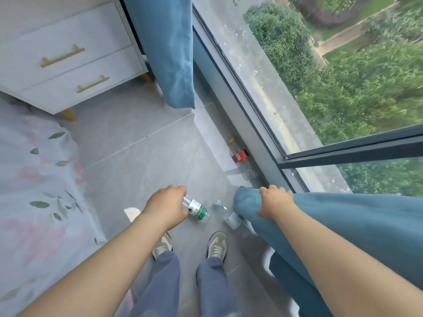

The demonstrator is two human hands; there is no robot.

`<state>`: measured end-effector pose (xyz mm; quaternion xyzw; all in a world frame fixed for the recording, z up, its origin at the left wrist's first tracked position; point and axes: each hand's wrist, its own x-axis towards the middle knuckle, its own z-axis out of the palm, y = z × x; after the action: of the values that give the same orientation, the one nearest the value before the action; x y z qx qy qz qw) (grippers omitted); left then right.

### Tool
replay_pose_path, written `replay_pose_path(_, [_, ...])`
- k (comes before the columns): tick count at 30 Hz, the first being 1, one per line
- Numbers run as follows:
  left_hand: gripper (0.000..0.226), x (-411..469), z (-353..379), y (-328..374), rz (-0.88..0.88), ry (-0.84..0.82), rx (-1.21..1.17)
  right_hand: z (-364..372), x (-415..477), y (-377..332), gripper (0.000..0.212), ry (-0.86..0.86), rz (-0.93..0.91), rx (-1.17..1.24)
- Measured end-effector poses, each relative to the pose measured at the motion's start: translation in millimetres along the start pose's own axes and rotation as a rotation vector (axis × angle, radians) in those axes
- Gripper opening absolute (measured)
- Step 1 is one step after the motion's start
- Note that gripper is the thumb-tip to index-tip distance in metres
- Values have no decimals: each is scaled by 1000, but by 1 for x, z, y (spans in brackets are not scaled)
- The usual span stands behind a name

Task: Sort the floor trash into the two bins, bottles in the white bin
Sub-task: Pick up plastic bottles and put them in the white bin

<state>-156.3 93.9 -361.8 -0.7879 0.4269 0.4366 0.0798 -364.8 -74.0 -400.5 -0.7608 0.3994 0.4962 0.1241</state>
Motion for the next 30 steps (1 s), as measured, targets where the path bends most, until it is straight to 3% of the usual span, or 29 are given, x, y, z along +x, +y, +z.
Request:
replay_pose_path(15, [37, 174, 151, -19, 17, -79, 74, 147, 162, 2, 70, -244, -44, 48])
replay_pose_path(25, [33, 235, 232, -34, 57, -93, 191, 213, 230, -12, 84, -220, -162, 183])
replay_pose_path(30, [45, 259, 264, -45, 80, -81, 260, 249, 253, -32, 86, -166, -178, 210])
